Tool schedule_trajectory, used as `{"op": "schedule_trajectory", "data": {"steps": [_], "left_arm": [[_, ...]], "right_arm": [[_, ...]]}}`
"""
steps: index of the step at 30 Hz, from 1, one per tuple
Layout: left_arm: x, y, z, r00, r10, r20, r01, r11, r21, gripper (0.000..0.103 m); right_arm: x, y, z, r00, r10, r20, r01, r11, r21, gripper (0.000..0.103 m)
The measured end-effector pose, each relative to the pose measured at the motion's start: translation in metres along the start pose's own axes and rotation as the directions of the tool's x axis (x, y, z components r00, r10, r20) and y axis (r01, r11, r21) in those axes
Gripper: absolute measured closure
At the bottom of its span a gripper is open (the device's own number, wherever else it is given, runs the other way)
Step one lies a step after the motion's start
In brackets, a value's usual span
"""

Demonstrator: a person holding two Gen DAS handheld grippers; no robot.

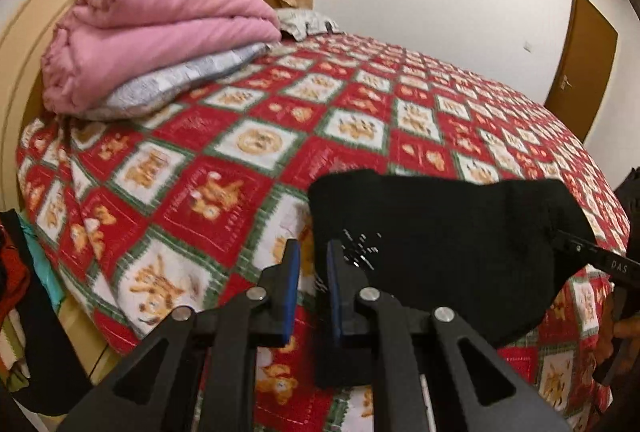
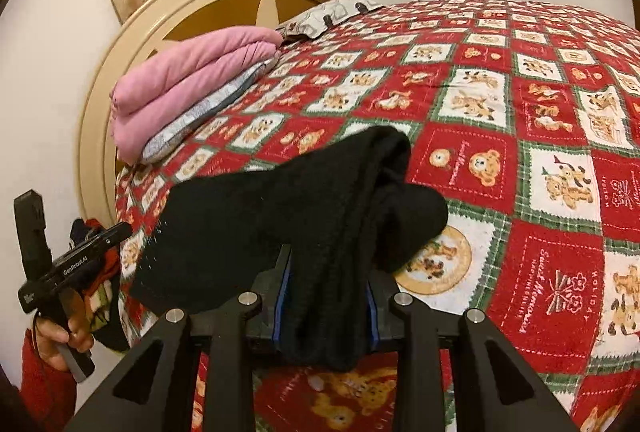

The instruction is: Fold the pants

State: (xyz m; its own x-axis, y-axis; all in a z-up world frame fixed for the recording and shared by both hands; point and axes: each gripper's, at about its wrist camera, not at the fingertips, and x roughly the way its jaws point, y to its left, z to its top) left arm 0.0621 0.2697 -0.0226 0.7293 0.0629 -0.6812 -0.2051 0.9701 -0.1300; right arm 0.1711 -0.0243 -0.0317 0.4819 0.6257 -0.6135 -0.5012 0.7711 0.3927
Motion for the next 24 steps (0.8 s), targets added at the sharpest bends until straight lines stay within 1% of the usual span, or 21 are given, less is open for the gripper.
{"op": "schedule_trajectory", "data": {"steps": [2,4,5,6,8,11,13,15,17,18,19,20,21,22,23,24], "left_arm": [[-0.001,-0.007,0.001,1.000,-0.019,0.005,0.019,1.000,0.013,0.088],[-0.003,-0.017,0.004,0.999,-0.042,0.021,0.041,0.999,0.033,0.088],[-0.003,-0.020,0.005,0.999,-0.049,0.023,0.048,0.998,0.040,0.088],[-0.002,-0.024,0.007,0.998,-0.059,0.022,0.058,0.997,0.046,0.087],[0.004,-0.031,0.008,0.998,-0.069,0.013,0.068,0.996,0.061,0.086],[0.014,-0.038,0.007,0.997,-0.070,-0.016,0.071,0.994,0.077,0.086],[0.021,-0.043,0.005,0.996,-0.078,-0.043,0.082,0.993,0.086,0.086],[0.024,-0.046,0.002,0.996,-0.078,-0.051,0.082,0.992,0.092,0.085],[0.026,-0.047,0.000,0.996,-0.070,-0.060,0.075,0.993,0.093,0.084],[0.028,-0.046,-0.001,0.995,-0.069,-0.065,0.074,0.993,0.087,0.084],[0.029,-0.045,-0.001,0.995,-0.073,-0.070,0.079,0.994,0.076,0.084],[0.029,-0.044,-0.001,0.995,-0.075,-0.071,0.080,0.994,0.068,0.084],[0.028,-0.044,0.000,0.995,-0.075,-0.068,0.079,0.995,0.059,0.084],[0.027,-0.045,0.001,0.995,-0.073,-0.063,0.077,0.995,0.060,0.084],[0.025,-0.048,0.001,0.996,-0.073,-0.055,0.077,0.995,0.068,0.084],[0.025,-0.052,0.001,0.996,-0.076,-0.053,0.080,0.993,0.082,0.084]], "right_arm": [[0.000,-0.002,-0.001,1.000,0.004,-0.003,-0.004,1.000,-0.003,0.070],[-0.002,-0.008,-0.003,1.000,0.017,-0.012,-0.017,1.000,0.009,0.063],[-0.002,-0.014,-0.005,0.999,0.023,-0.023,-0.023,0.999,0.026,0.056],[-0.003,-0.018,-0.007,0.999,0.024,-0.029,-0.023,0.999,0.040,0.046],[-0.006,-0.032,-0.013,0.999,0.026,-0.043,-0.022,0.997,0.080,0.037],[-0.014,-0.045,-0.019,0.996,0.058,-0.064,-0.048,0.988,0.143,0.037],[-0.020,-0.046,-0.018,0.995,0.072,-0.074,-0.059,0.985,0.163,0.037],[-0.026,-0.053,-0.014,0.992,0.107,-0.068,-0.090,0.972,0.217,0.037],[-0.036,-0.066,-0.011,0.984,0.180,-0.005,-0.170,0.938,0.302,0.037],[-0.040,-0.074,-0.009,0.976,0.213,0.034,-0.212,0.915,0.343,0.037],[-0.044,-0.084,-0.009,0.967,0.239,0.090,-0.255,0.884,0.392,0.037],[-0.048,-0.094,-0.009,0.961,0.235,0.144,-0.274,0.857,0.436,0.038],[-0.048,-0.100,-0.008,0.964,0.210,0.161,-0.261,0.851,0.456,0.053],[-0.044,-0.103,-0.005,0.982,0.143,0.124,-0.184,0.878,0.441,0.069],[-0.038,-0.101,-0.002,0.995,0.077,0.068,-0.098,0.905,0.413,0.092],[-0.029,-0.098,0.000,1.000,0.004,0.008,-0.007,0.926,0.376,0.093]]}}
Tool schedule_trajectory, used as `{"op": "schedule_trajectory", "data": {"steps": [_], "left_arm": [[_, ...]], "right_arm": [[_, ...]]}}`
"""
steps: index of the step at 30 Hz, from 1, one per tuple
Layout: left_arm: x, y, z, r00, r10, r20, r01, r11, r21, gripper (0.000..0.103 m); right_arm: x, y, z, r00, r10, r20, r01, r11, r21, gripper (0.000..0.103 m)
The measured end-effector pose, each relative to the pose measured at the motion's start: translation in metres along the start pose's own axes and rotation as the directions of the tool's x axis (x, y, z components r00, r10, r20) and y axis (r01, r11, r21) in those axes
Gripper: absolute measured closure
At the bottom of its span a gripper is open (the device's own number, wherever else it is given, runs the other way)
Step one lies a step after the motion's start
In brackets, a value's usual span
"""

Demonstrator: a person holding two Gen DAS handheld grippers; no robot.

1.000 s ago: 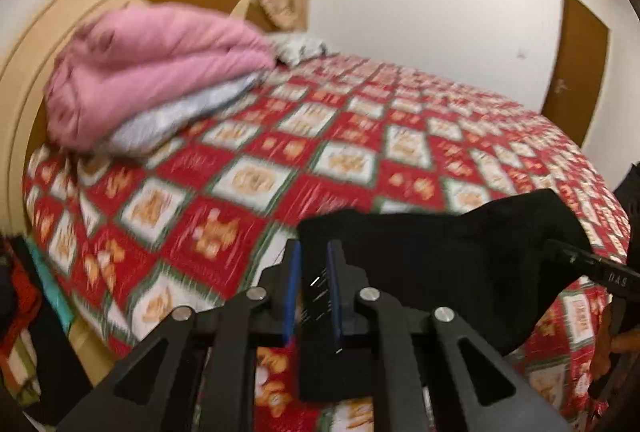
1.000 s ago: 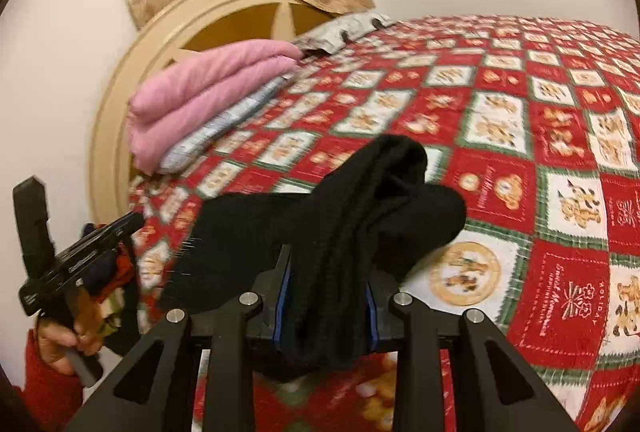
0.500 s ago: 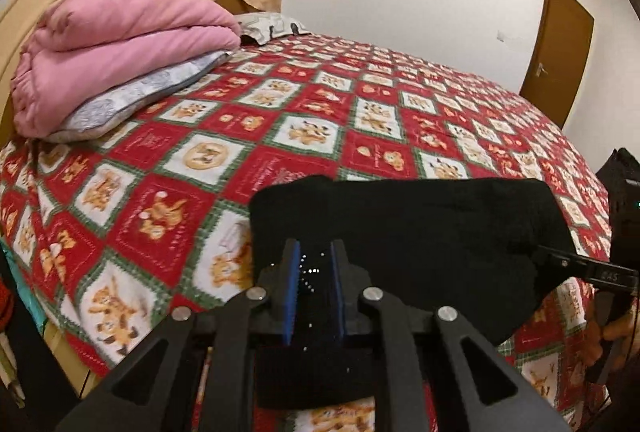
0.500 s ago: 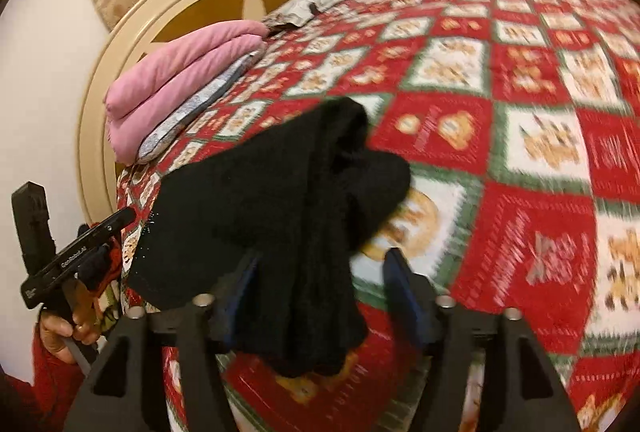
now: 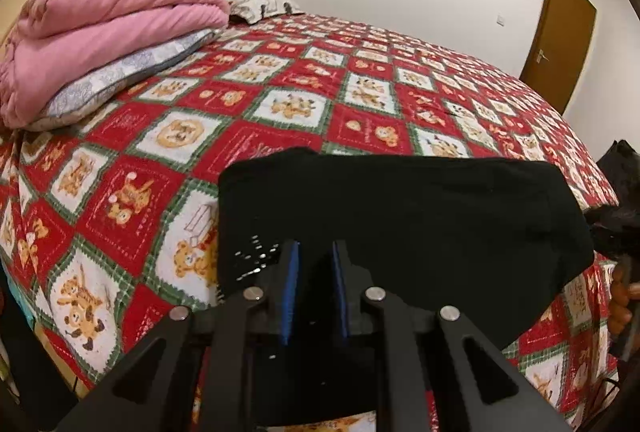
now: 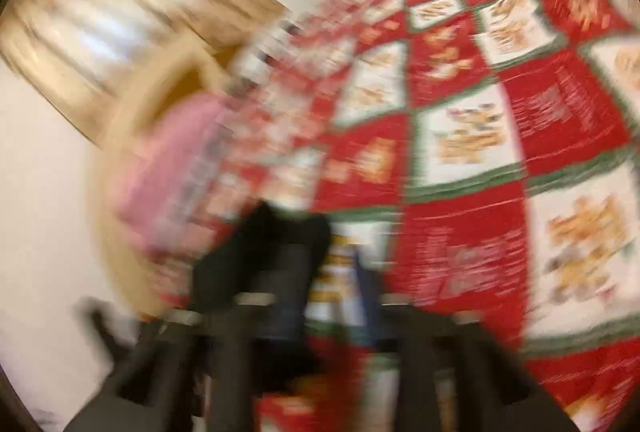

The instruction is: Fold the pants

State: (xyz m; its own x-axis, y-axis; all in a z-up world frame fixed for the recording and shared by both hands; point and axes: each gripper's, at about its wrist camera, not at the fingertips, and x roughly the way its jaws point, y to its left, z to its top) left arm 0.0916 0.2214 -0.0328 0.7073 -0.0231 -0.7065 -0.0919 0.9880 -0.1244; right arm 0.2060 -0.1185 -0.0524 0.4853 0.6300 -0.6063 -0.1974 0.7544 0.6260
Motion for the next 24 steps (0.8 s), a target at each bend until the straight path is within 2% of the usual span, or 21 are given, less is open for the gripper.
{"op": "schedule_trajectory", "data": {"steps": [1,2,4,6,7,10,13,16,20,24], "left_arm": [[0.002,-0.005,-0.001,1.000,-0.002,-0.003,0.002,1.000,0.024,0.084],[0.006,-0.011,-0.002,1.000,0.004,-0.010,-0.003,0.999,0.051,0.084],[0.014,-0.019,-0.006,0.999,0.038,-0.021,-0.037,0.996,0.083,0.084],[0.018,-0.018,-0.007,0.999,0.046,-0.020,-0.045,0.996,0.072,0.084],[0.018,-0.016,-0.007,0.999,0.044,-0.018,-0.042,0.997,0.064,0.083],[0.018,-0.013,-0.005,0.999,0.029,-0.027,-0.028,0.998,0.053,0.083],[0.019,-0.013,-0.005,0.999,0.029,-0.031,-0.027,0.998,0.053,0.083],[0.020,-0.016,-0.005,0.999,0.046,-0.028,-0.044,0.997,0.067,0.082],[0.021,-0.018,-0.006,0.998,0.056,-0.021,-0.054,0.996,0.074,0.082],[0.021,-0.017,-0.006,0.998,0.054,-0.023,-0.053,0.997,0.063,0.081]], "right_arm": [[0.010,0.004,-0.003,0.996,-0.089,-0.024,0.088,0.995,-0.051,0.093],[0.021,0.009,-0.007,0.990,-0.131,-0.044,0.126,0.987,-0.101,0.093],[0.029,0.024,-0.014,0.991,-0.129,-0.026,0.123,0.979,-0.161,0.093],[0.032,0.033,-0.013,0.998,0.015,-0.056,-0.022,0.992,-0.121,0.093],[0.035,0.040,-0.013,0.996,0.059,-0.068,-0.066,0.992,-0.104,0.093],[0.031,0.060,-0.010,0.992,0.120,-0.041,-0.124,0.983,-0.138,0.093],[0.021,0.081,-0.008,0.973,0.230,-0.021,-0.230,0.960,-0.162,0.093],[0.013,0.091,-0.003,0.975,0.220,0.026,-0.208,0.949,-0.238,0.093],[-0.012,0.069,0.011,0.970,0.217,0.109,-0.194,0.963,-0.186,0.093],[-0.026,0.059,0.015,0.982,0.130,0.135,-0.100,0.973,-0.210,0.093]]}}
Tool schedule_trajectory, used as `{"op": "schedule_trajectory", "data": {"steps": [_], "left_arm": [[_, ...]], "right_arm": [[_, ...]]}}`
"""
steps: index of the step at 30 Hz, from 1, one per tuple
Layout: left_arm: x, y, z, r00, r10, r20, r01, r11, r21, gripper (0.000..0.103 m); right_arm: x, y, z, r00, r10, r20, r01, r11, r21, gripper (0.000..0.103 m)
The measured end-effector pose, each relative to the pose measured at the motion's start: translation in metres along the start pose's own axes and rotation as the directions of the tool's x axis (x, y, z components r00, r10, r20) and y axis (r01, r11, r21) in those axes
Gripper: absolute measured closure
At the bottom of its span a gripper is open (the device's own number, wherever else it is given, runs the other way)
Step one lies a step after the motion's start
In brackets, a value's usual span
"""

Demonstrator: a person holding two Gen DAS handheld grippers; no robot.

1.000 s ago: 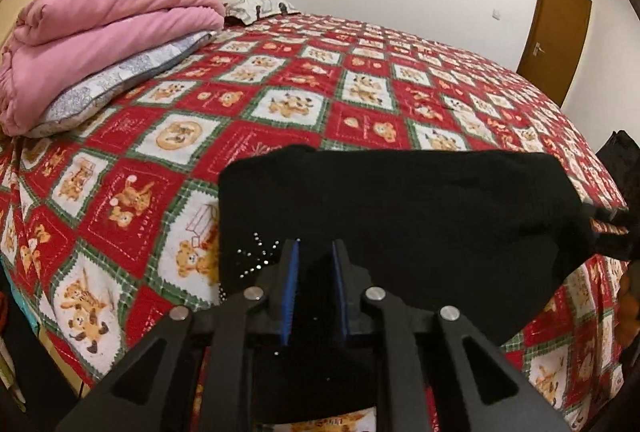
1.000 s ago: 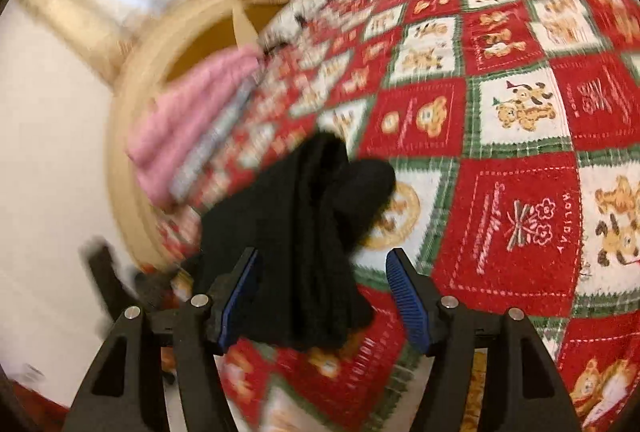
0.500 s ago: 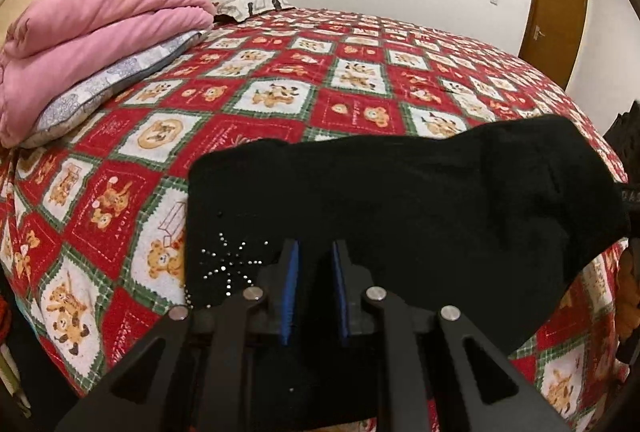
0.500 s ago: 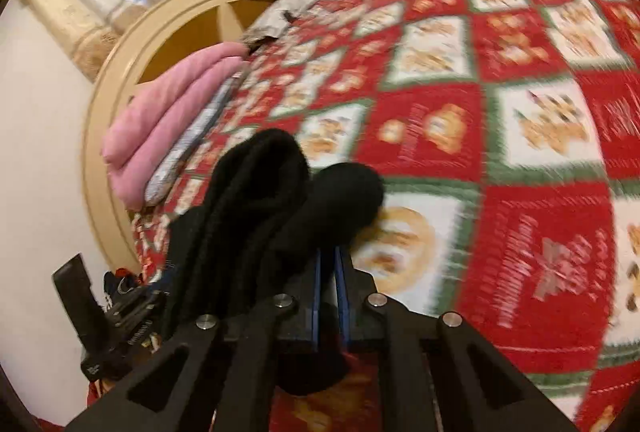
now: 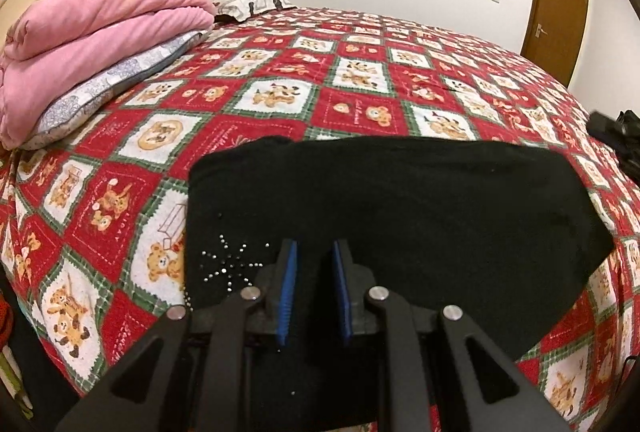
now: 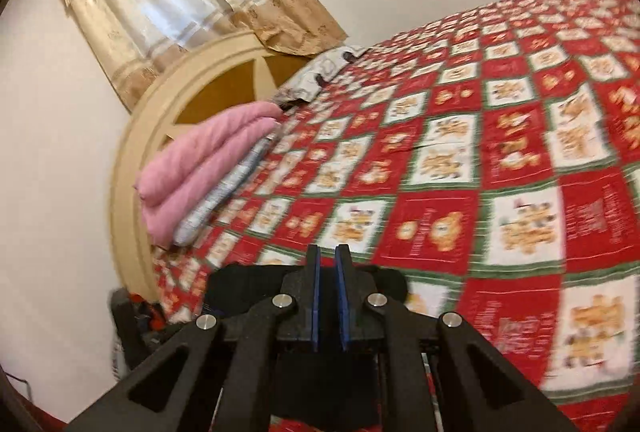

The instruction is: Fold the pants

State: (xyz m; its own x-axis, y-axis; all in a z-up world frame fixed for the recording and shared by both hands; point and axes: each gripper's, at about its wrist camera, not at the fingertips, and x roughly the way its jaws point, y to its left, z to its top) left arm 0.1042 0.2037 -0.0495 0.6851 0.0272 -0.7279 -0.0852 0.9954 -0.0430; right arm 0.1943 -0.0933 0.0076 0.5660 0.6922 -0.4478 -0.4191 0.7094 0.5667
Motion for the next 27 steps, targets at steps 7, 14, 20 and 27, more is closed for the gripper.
{"op": "schedule_trajectory", "data": {"steps": [7,14,20,27], "left_arm": [[0.000,-0.001,-0.001,1.000,0.008,0.002,-0.008,1.000,0.004,0.081],[0.000,-0.005,0.000,0.999,0.034,-0.002,-0.034,0.999,0.027,0.080],[0.000,-0.005,0.000,1.000,0.028,-0.005,-0.028,0.999,0.019,0.080],[0.001,-0.004,0.001,1.000,0.026,-0.006,-0.026,0.999,0.018,0.079]], "right_arm": [[-0.004,-0.051,-0.028,0.998,-0.022,-0.060,0.033,0.982,0.189,0.093],[0.020,-0.080,-0.032,0.990,0.139,-0.031,-0.115,0.909,0.401,0.061],[0.039,-0.079,-0.036,0.963,0.269,-0.010,-0.229,0.841,0.491,0.026],[0.082,-0.057,-0.020,0.926,0.342,-0.163,-0.246,0.871,0.425,0.025]]}}
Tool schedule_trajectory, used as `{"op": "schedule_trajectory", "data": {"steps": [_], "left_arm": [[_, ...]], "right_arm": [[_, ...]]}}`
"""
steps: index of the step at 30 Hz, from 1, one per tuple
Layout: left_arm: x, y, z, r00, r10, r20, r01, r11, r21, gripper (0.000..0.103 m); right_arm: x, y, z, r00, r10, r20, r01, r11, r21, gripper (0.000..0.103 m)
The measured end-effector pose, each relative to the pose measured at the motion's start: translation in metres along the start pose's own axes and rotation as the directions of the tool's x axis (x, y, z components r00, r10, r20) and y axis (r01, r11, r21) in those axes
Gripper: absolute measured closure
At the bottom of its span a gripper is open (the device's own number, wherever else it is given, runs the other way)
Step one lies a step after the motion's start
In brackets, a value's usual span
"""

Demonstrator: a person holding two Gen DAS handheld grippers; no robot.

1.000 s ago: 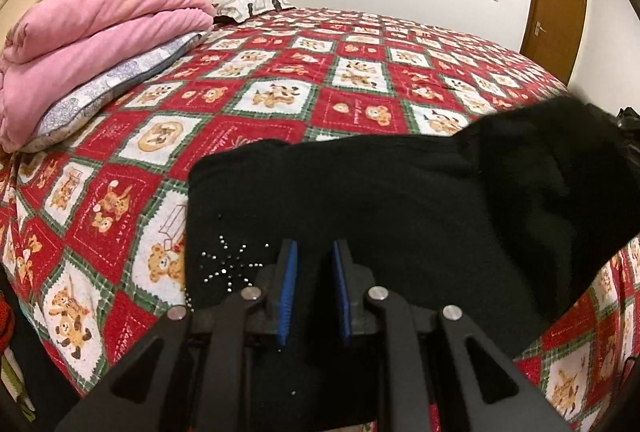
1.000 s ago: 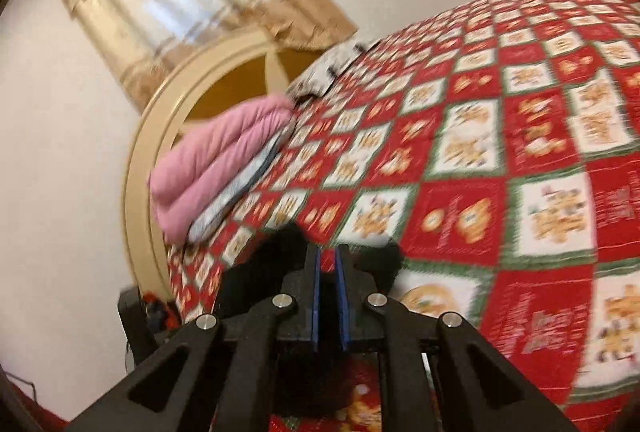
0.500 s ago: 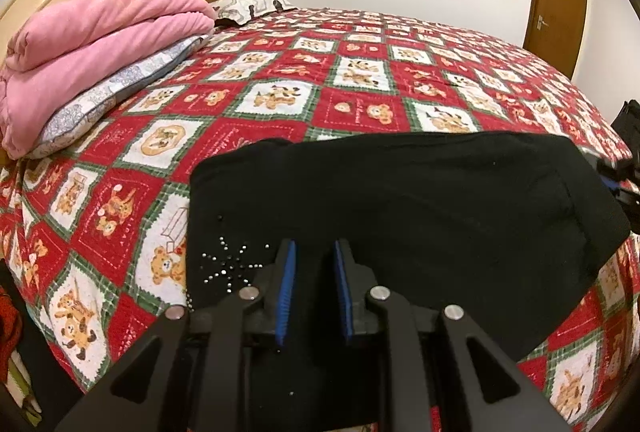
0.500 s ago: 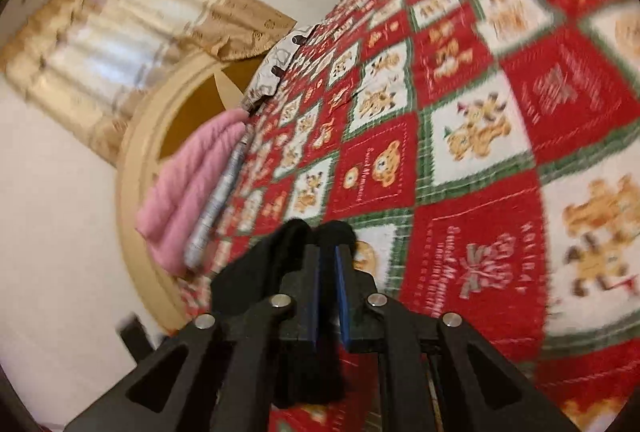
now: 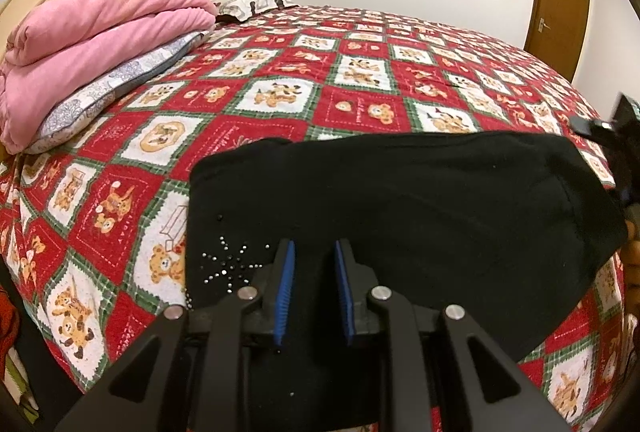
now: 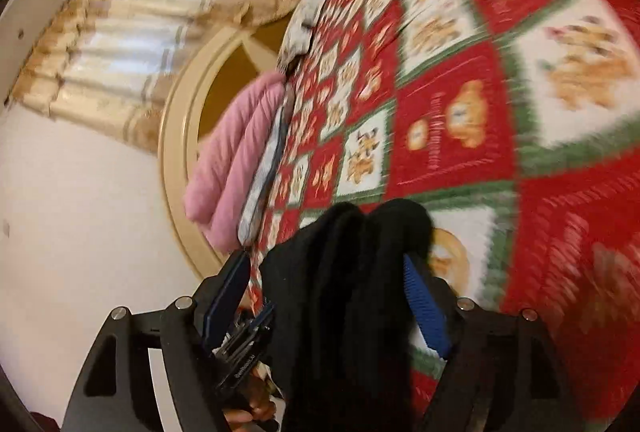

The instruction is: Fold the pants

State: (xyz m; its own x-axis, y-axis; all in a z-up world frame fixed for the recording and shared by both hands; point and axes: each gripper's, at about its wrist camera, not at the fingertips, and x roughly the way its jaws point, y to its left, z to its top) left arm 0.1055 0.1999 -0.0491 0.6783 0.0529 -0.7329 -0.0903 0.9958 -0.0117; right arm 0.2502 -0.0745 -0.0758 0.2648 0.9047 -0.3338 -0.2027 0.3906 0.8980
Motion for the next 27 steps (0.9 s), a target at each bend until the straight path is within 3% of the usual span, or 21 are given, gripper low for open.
{"op": "schedule_trajectory", "data": {"steps": [2,3,4,7,9,11,12,13,15,17,18,19,22,24,27], "left_arm": [[0.000,0.000,0.000,1.000,-0.002,0.000,0.002,1.000,-0.004,0.079],[0.001,0.000,0.000,1.000,-0.004,-0.001,0.004,1.000,-0.007,0.079],[0.000,0.000,0.000,1.000,-0.002,0.000,0.002,1.000,-0.004,0.079],[0.001,-0.001,-0.001,1.000,-0.004,0.004,0.004,1.000,-0.003,0.079],[0.001,-0.003,-0.001,1.000,0.001,0.011,-0.002,1.000,0.005,0.079],[0.002,-0.003,-0.002,1.000,0.008,0.015,-0.008,1.000,0.012,0.079],[0.002,-0.004,-0.003,1.000,0.010,0.016,-0.010,1.000,0.016,0.079],[0.001,-0.004,-0.003,1.000,0.012,0.017,-0.012,1.000,0.019,0.079],[0.001,-0.003,-0.003,1.000,0.007,0.018,-0.007,1.000,0.017,0.079],[0.000,-0.003,-0.003,1.000,0.000,0.015,0.000,1.000,0.005,0.079],[0.000,-0.003,-0.003,1.000,-0.002,0.014,0.002,1.000,0.002,0.079],[0.001,-0.002,-0.003,1.000,0.001,0.015,-0.001,1.000,0.002,0.079],[0.001,-0.003,-0.004,1.000,0.014,0.015,-0.014,1.000,0.001,0.079],[0.001,-0.003,-0.003,1.000,0.024,0.010,-0.024,1.000,0.002,0.079],[0.001,-0.006,0.000,0.999,0.047,-0.009,-0.047,0.999,0.004,0.078]], "right_arm": [[0.012,0.007,0.007,0.998,-0.053,-0.018,0.052,0.997,-0.055,0.030],[0.014,0.012,0.008,0.996,-0.086,-0.020,0.084,0.993,-0.087,0.062],[0.018,0.026,0.008,0.985,-0.172,-0.020,0.166,0.971,-0.174,0.073],[0.010,0.061,-0.003,0.973,-0.226,0.057,0.230,0.898,-0.375,0.075],[0.009,0.080,-0.015,0.952,-0.279,0.129,0.305,0.811,-0.499,0.075],[0.026,0.080,-0.022,0.898,-0.406,0.172,0.425,0.694,-0.581,0.074],[0.034,0.073,-0.022,0.878,-0.448,0.169,0.453,0.661,-0.598,0.071],[0.036,0.062,-0.022,0.874,-0.456,0.170,0.460,0.661,-0.593,0.067],[0.022,0.042,-0.008,0.899,-0.405,0.167,0.430,0.747,-0.507,0.038],[0.002,0.027,0.007,0.902,-0.389,0.189,0.433,0.814,-0.388,0.037],[-0.006,0.027,0.007,0.897,-0.393,0.201,0.441,0.825,-0.353,0.037],[-0.013,0.033,0.003,0.893,-0.390,0.223,0.447,0.822,-0.352,0.038],[-0.031,0.074,-0.025,0.838,-0.388,0.384,0.536,0.714,-0.450,0.041],[-0.032,0.093,-0.043,0.847,-0.351,0.400,0.522,0.695,-0.495,0.041],[-0.016,0.101,-0.059,0.868,-0.355,0.348,0.495,0.690,-0.529,0.041]]}}
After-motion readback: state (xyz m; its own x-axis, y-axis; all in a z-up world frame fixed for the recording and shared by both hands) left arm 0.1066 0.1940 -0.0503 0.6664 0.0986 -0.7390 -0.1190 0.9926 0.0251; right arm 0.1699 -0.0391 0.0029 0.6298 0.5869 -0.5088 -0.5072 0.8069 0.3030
